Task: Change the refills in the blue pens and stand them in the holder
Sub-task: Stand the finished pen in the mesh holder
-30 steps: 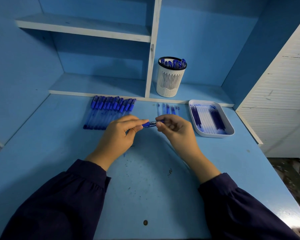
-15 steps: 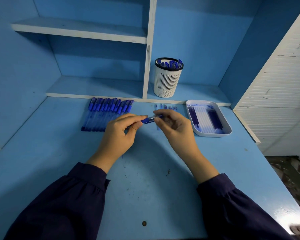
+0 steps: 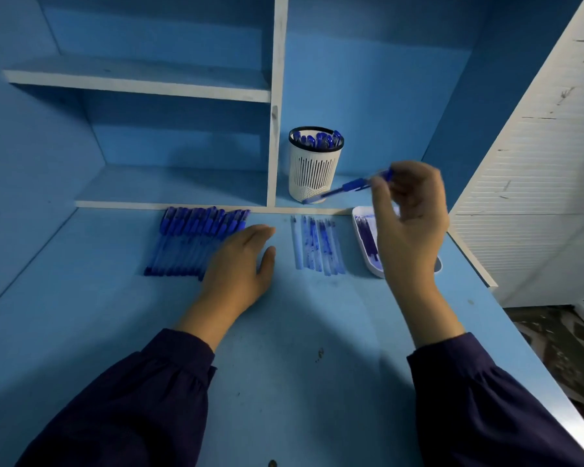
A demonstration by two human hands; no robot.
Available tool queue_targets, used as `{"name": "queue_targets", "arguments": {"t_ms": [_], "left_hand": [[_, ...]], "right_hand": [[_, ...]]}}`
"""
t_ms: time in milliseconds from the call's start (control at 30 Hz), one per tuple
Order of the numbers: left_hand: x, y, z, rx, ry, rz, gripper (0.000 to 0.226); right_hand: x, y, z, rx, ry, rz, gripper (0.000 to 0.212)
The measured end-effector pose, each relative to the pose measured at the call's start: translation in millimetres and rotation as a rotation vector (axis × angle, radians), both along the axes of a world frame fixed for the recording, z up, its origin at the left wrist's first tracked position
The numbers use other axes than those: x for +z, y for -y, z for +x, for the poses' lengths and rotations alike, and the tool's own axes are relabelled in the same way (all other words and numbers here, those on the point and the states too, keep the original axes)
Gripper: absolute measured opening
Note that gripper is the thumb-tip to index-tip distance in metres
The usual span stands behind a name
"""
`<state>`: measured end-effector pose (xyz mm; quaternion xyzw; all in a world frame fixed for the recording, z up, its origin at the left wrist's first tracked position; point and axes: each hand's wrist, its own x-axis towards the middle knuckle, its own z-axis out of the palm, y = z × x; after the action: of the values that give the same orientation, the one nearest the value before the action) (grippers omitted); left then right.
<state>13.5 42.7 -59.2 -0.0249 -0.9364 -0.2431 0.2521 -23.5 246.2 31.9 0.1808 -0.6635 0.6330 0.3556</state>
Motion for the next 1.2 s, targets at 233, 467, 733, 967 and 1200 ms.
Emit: {"name": "queue_targets", "arguments": {"t_ms": [233,467,733,967,1200], "left_hand": [[10,-12,-34,0.001,0.195,-0.094,0.042],[1,-11,-46,0.025,0.222,-0.025,0.044],[1,-12,-46,0.037,0.231,-0.024,0.044],[-2,-10,-47,0.041,0.192,-0.066,0.042],[1,-11,-38,-0.006,0.113,-0.109,0.037]], "right_hand": [[54,-6,-40,-0.139,-0.239,0.035,0.012],[81,8,-89,-0.236,-0.295,0.157,0.011],[52,26,-151,-0.136,-0.030,0.517,0.010],[23,17,-152,-0.067,0.110,0.621,0.027],[-10,16,-98,-0.073,0.204,0.446,0.025]]}}
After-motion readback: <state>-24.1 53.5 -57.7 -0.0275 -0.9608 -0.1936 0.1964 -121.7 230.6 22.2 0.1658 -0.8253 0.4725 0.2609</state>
